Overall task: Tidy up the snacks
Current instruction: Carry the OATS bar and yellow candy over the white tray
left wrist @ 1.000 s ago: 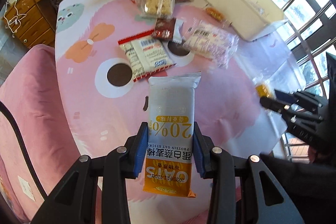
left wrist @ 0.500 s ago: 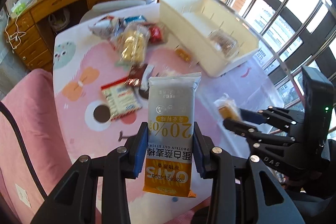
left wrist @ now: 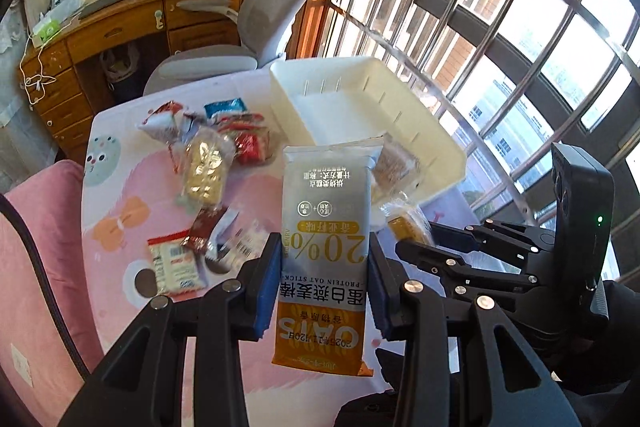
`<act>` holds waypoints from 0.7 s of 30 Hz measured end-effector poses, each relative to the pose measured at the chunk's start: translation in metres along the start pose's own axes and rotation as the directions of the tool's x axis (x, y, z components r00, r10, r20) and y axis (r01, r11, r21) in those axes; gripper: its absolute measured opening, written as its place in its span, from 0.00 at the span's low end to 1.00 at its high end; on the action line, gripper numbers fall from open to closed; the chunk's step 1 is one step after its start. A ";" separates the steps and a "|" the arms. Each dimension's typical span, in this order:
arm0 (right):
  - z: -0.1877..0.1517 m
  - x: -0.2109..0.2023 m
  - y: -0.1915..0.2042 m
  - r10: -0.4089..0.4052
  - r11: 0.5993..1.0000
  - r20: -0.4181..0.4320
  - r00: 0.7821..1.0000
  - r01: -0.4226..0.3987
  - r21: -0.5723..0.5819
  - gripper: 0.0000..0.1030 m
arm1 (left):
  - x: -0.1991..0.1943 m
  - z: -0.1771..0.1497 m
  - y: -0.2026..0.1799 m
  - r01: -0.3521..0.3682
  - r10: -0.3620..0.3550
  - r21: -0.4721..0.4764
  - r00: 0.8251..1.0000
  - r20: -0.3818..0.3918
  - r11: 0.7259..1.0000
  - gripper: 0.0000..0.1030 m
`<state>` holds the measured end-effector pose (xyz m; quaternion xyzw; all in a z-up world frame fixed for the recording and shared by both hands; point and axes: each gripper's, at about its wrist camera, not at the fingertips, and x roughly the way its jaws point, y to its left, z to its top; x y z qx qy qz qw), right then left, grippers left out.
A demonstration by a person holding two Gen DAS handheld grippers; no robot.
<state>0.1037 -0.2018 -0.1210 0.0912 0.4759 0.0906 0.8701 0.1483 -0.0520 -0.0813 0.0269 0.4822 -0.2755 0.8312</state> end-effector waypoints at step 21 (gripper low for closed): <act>0.058 -0.019 -0.131 -0.080 0.994 0.043 0.996 0.083 -0.071 0.27 | 0.076 0.071 -0.080 -0.005 0.012 -0.071 0.995 0.100 0.997 0.37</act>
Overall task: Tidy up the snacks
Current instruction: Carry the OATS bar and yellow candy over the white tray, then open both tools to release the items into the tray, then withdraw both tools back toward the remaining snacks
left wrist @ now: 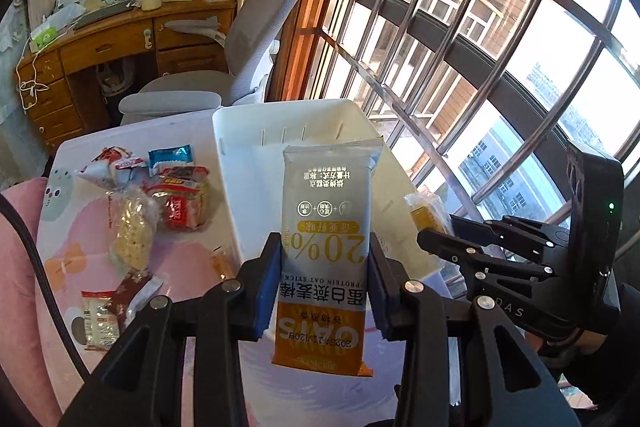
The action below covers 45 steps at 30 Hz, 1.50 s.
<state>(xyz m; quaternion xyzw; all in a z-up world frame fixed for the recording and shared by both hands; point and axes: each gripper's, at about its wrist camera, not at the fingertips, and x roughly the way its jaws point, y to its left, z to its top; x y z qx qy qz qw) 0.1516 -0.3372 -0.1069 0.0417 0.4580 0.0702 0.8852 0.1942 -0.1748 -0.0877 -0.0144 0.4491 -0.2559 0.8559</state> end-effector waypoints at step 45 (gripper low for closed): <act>-0.032 0.035 0.024 0.105 0.985 -0.182 0.978 -0.077 0.152 0.45 | -0.033 -0.074 0.083 -0.151 0.136 -0.263 0.988 -0.075 0.953 0.61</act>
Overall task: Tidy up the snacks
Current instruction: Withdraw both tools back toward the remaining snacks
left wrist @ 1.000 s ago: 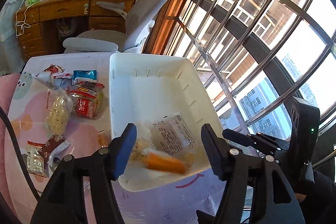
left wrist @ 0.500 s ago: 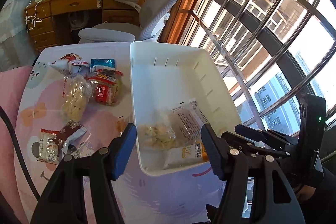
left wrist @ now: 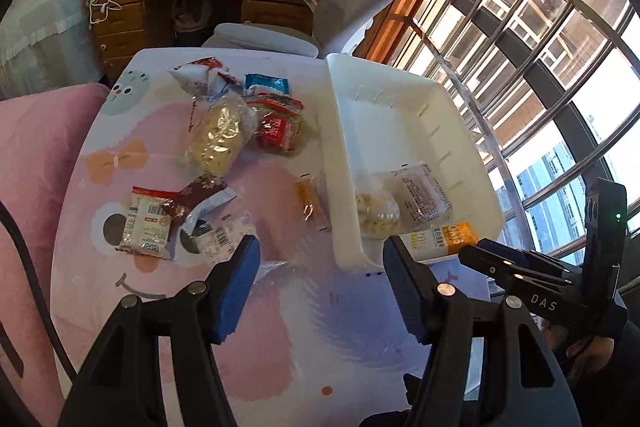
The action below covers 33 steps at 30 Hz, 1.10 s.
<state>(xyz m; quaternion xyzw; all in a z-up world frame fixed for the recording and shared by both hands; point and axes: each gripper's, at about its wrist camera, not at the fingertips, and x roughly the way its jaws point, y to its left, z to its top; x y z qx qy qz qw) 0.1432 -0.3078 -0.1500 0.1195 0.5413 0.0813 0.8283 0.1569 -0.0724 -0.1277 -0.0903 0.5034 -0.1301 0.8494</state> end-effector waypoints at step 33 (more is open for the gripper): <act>-0.065 0.035 0.155 -0.086 0.975 0.006 0.996 0.083 0.207 0.45 | -0.046 -0.015 0.179 -0.037 0.050 0.120 0.993 -0.110 0.992 0.61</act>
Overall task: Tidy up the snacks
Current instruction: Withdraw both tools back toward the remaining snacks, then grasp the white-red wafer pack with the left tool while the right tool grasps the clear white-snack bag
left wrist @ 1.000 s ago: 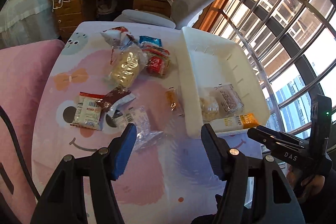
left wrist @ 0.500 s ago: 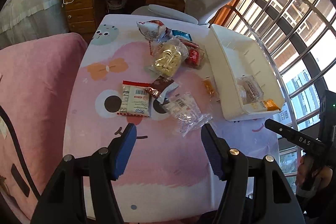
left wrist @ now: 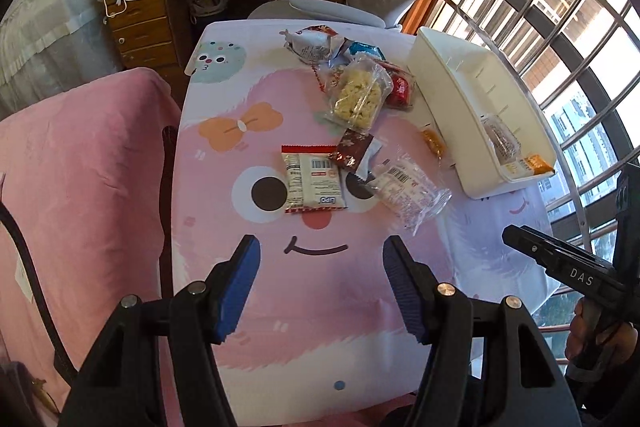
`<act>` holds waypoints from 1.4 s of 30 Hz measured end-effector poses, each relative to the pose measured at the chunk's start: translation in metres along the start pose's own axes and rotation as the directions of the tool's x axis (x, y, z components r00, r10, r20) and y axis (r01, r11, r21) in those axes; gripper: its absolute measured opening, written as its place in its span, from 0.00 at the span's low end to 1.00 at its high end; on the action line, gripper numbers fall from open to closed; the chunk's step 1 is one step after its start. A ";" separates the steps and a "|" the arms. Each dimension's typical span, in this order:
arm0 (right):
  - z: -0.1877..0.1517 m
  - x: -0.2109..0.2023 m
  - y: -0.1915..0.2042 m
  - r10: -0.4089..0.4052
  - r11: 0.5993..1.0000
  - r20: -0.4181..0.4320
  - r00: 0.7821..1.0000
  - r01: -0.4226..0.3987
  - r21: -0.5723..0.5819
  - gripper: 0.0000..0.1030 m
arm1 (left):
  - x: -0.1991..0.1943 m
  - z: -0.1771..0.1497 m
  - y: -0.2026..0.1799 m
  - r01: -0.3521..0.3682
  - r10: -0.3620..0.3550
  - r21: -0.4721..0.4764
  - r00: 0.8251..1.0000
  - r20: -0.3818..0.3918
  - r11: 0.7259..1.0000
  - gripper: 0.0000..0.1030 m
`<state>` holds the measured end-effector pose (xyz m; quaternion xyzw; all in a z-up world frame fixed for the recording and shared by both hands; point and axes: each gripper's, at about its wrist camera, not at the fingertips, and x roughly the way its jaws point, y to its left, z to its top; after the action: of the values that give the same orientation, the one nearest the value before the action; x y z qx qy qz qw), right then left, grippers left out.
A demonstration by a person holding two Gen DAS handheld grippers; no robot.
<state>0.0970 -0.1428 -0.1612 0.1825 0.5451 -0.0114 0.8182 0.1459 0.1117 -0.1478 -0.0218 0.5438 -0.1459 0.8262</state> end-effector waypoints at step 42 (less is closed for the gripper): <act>0.019 0.108 0.076 -0.151 0.812 0.057 0.987 0.157 -0.562 0.63 | 0.160 0.071 0.002 -0.035 0.028 -0.015 0.941 -0.337 0.999 0.71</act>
<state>0.1747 -0.0582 -0.2296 -0.1123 0.5332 0.0834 0.8344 0.2691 0.0623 -0.2623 0.0035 0.6787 -0.1285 0.7231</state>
